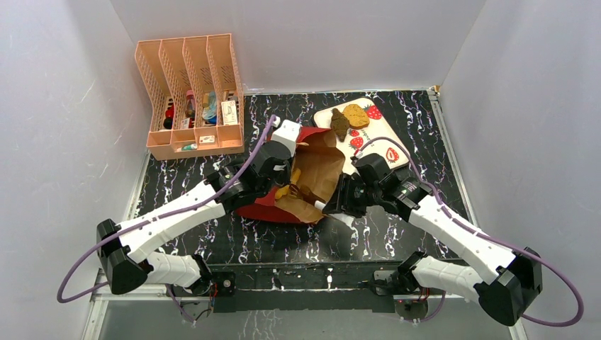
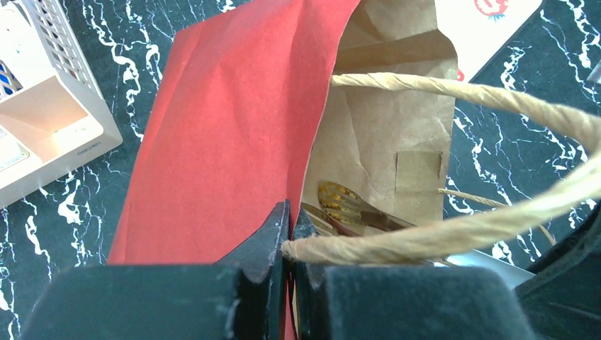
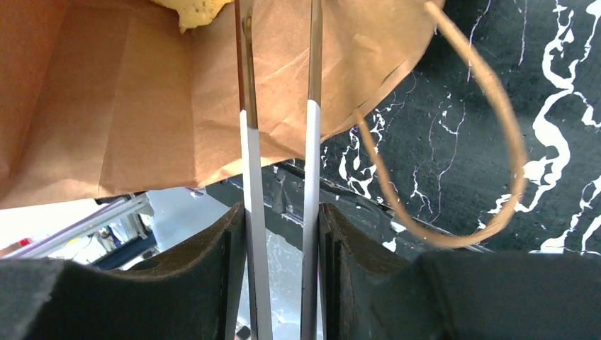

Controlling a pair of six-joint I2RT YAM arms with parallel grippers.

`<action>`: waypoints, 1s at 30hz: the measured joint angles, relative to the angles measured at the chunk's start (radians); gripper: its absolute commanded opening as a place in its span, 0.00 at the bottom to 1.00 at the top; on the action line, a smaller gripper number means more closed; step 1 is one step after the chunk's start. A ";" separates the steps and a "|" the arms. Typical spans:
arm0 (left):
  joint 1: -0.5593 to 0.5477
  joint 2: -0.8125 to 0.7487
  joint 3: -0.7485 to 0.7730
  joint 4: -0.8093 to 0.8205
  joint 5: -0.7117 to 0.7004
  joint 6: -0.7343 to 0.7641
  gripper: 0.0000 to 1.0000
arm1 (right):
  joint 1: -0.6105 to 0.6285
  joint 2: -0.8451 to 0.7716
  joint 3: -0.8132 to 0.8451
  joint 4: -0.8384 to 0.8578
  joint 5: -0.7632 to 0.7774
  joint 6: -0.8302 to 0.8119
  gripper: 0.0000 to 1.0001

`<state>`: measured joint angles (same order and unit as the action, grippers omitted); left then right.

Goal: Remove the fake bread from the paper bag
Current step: Take out the fake bread from the paper bag.

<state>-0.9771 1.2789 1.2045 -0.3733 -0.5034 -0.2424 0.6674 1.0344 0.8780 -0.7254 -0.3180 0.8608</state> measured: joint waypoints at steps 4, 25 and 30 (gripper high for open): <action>0.000 -0.033 -0.004 -0.006 0.000 0.001 0.00 | -0.001 -0.003 -0.027 0.021 0.017 0.046 0.35; 0.000 -0.100 -0.054 -0.027 0.015 -0.004 0.00 | 0.000 -0.014 -0.157 0.240 -0.071 0.320 0.38; 0.000 -0.112 -0.060 -0.027 0.018 -0.003 0.00 | -0.002 -0.012 -0.173 0.277 -0.080 0.366 0.39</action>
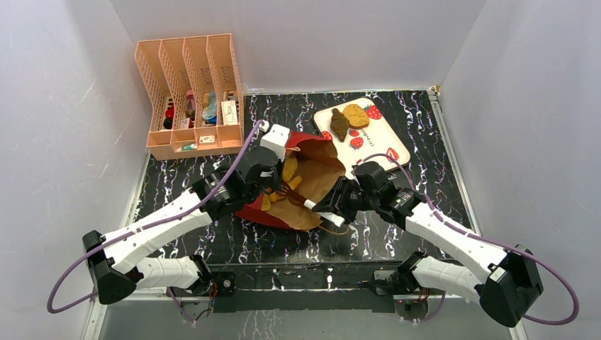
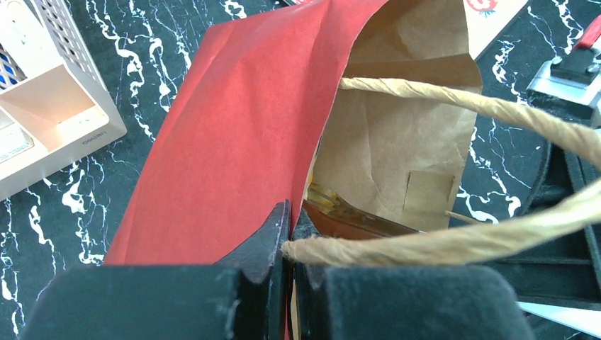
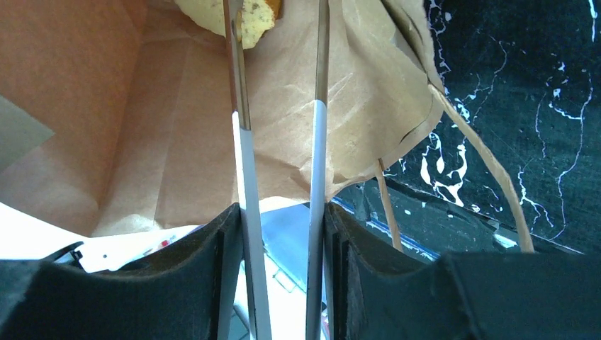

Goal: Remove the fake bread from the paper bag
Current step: Take out the fake bread from the paper bag.

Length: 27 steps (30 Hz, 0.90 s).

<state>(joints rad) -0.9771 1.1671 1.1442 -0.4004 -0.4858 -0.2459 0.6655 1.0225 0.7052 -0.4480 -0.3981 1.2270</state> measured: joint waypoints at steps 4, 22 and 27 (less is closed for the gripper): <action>0.000 -0.010 -0.002 0.000 0.001 0.000 0.00 | -0.003 0.000 -0.040 0.033 -0.013 0.037 0.40; 0.000 -0.018 -0.034 0.003 0.011 0.011 0.00 | -0.007 0.174 -0.018 0.159 -0.046 0.027 0.08; 0.000 -0.019 -0.034 0.004 -0.012 0.009 0.00 | -0.007 0.175 0.008 0.134 -0.042 0.000 0.00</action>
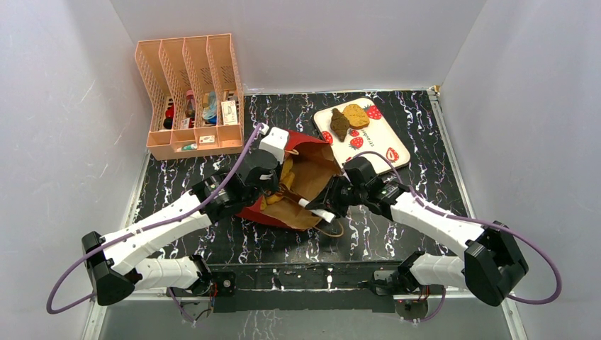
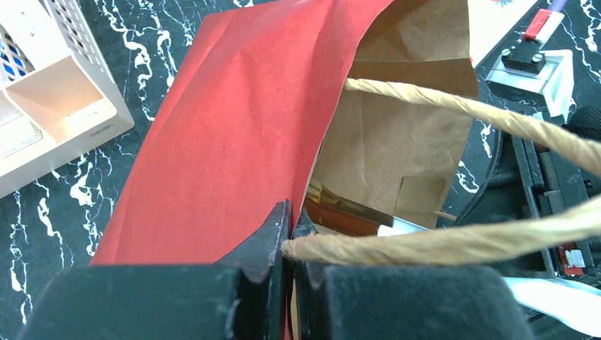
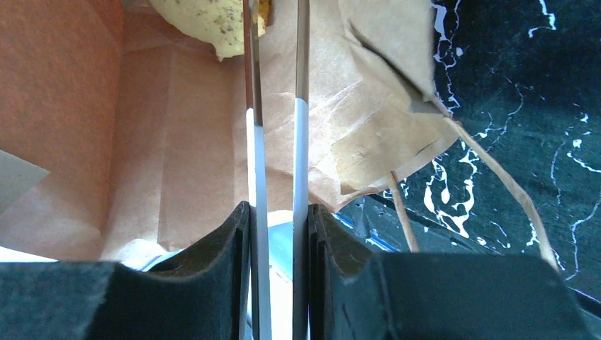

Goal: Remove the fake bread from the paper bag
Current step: Take out the fake bread from the paper bag.

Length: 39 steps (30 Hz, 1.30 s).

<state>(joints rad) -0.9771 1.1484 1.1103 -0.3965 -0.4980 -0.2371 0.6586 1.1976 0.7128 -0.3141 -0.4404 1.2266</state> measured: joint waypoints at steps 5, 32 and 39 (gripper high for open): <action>0.000 0.000 0.000 0.000 -0.048 -0.016 0.00 | 0.000 -0.036 0.024 -0.075 0.024 -0.040 0.00; -0.005 0.073 0.029 -0.084 -0.236 -0.149 0.00 | 0.000 -0.216 0.277 -0.447 0.154 -0.143 0.00; -0.005 0.073 0.029 -0.092 -0.247 -0.150 0.00 | 0.000 -0.222 0.412 -0.521 0.212 -0.174 0.00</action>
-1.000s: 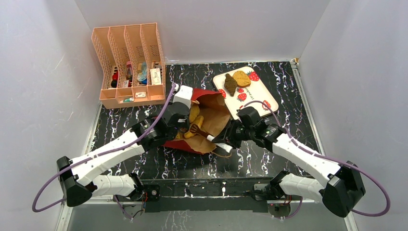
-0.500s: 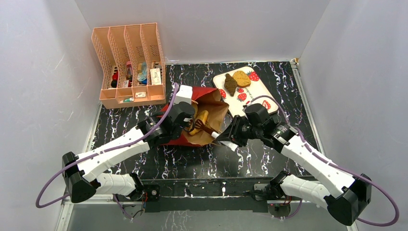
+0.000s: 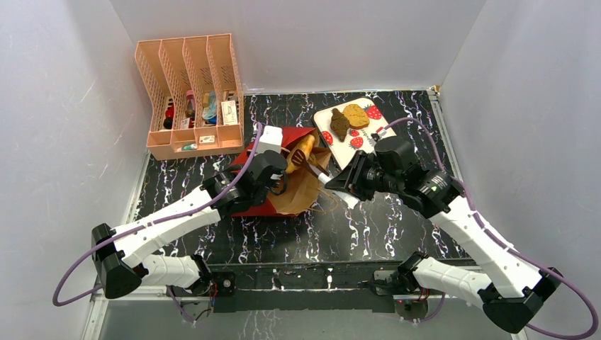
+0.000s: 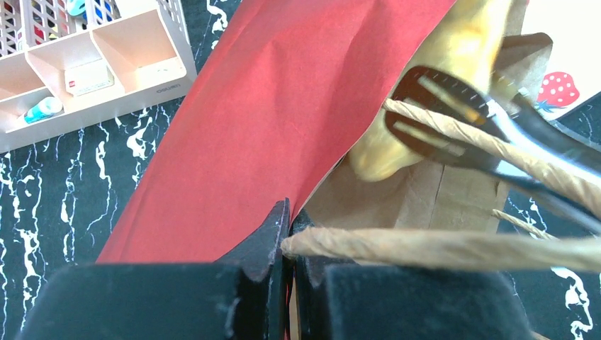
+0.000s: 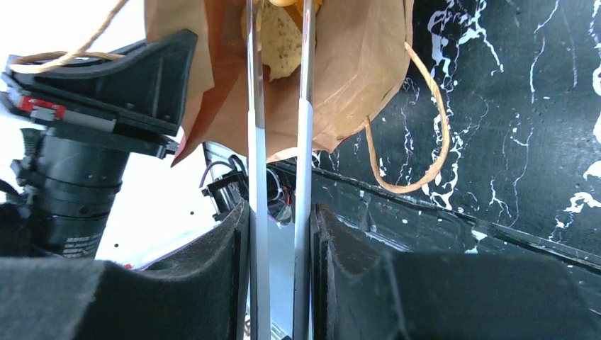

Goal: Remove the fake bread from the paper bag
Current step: Take out the fake bread from the paper bag, then place the fake bread in the container.

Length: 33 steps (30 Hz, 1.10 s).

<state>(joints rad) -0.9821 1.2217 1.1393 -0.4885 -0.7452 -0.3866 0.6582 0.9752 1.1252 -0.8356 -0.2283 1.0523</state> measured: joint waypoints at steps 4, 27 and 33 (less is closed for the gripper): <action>0.000 0.000 0.000 -0.018 -0.015 -0.006 0.00 | 0.000 -0.010 0.067 -0.061 0.046 -0.009 0.00; 0.086 -0.013 0.007 -0.153 -0.006 -0.069 0.00 | 0.000 0.021 0.224 -0.268 0.398 -0.040 0.00; 0.102 -0.040 0.005 -0.158 0.038 -0.069 0.00 | -0.050 0.124 0.222 -0.241 0.444 -0.078 0.00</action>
<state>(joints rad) -0.8803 1.1820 1.1446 -0.6468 -0.7071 -0.4561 0.6083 1.0992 1.3476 -1.0763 0.2161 0.9745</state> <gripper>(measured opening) 0.014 0.262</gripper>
